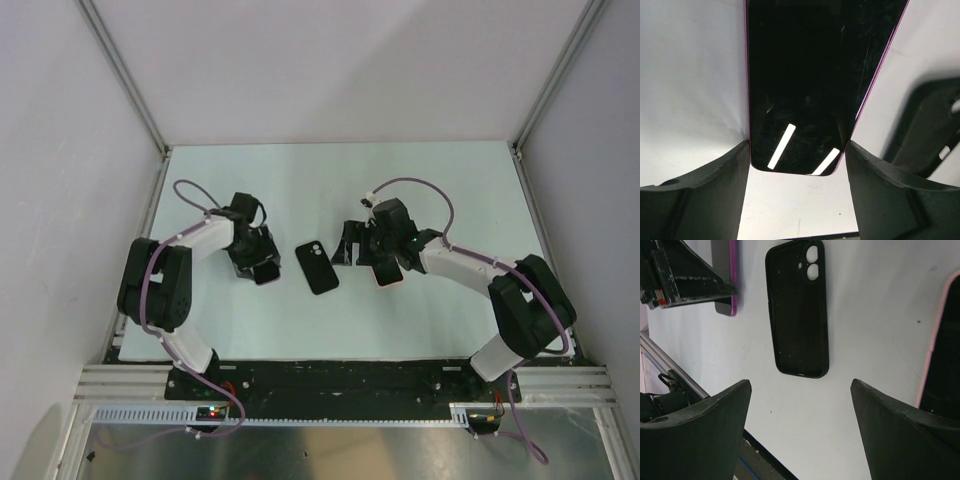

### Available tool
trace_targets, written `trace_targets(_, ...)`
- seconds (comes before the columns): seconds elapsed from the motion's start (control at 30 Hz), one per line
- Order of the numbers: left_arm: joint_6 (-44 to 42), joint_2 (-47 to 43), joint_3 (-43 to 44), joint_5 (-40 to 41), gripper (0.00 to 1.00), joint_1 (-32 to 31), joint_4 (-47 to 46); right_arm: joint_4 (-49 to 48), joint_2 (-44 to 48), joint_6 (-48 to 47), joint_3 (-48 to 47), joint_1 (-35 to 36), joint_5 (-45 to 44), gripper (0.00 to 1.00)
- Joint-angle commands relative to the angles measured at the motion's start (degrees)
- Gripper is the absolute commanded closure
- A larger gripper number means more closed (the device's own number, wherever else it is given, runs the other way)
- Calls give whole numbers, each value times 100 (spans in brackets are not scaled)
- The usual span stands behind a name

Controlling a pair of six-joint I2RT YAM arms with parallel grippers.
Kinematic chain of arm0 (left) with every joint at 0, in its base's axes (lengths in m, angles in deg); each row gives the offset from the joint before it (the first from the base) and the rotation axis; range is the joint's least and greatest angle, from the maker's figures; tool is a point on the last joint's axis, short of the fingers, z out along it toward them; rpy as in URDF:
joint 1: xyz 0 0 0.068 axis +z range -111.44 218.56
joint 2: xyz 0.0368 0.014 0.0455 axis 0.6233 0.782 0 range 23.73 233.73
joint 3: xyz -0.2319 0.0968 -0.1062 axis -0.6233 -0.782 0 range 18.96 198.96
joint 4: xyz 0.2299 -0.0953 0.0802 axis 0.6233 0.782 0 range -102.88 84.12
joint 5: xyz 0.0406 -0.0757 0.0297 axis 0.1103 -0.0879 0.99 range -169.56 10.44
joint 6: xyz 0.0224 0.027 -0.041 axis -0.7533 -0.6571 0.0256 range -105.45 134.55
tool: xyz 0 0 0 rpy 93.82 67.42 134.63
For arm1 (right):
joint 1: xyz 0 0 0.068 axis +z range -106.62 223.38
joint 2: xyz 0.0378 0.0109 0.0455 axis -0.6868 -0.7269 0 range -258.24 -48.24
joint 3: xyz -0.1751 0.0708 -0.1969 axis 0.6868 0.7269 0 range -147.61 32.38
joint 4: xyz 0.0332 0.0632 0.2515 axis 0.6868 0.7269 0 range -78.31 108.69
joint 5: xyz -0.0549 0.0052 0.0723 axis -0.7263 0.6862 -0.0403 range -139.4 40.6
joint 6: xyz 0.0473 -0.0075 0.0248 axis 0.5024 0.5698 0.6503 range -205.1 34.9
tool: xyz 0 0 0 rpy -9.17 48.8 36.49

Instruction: Put the phone into the phone case

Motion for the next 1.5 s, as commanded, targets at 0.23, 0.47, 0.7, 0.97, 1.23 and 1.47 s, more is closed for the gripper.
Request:
trace_targets(0.23,804,-620,-647,-996,53,-705,-978,-1681,-559,632,262,909,-256,21)
trace_targets(0.47,846,-681,-799,-1187,52,-795,-1147,-2577,-1055,991,312,1296,-471,29)
trace_targets(0.7,786,-817,-931,-1376,52,-812,-1203,-3083,-1364,1195,300,1393,-649,37)
trace_targets(0.97,715,-960,-1046,-1516,52,-827,-1236,-3202,-1725,1289,78,1388,-608,51)
trace_targets(1.23,672,-1140,-1128,-1649,52,-855,-1262,-3213,-1884,1329,-123,1399,-583,58)
trace_targets(1.47,631,-1300,-1195,-1755,52,-871,-1270,-3243,-2005,1392,-269,1488,-571,61)
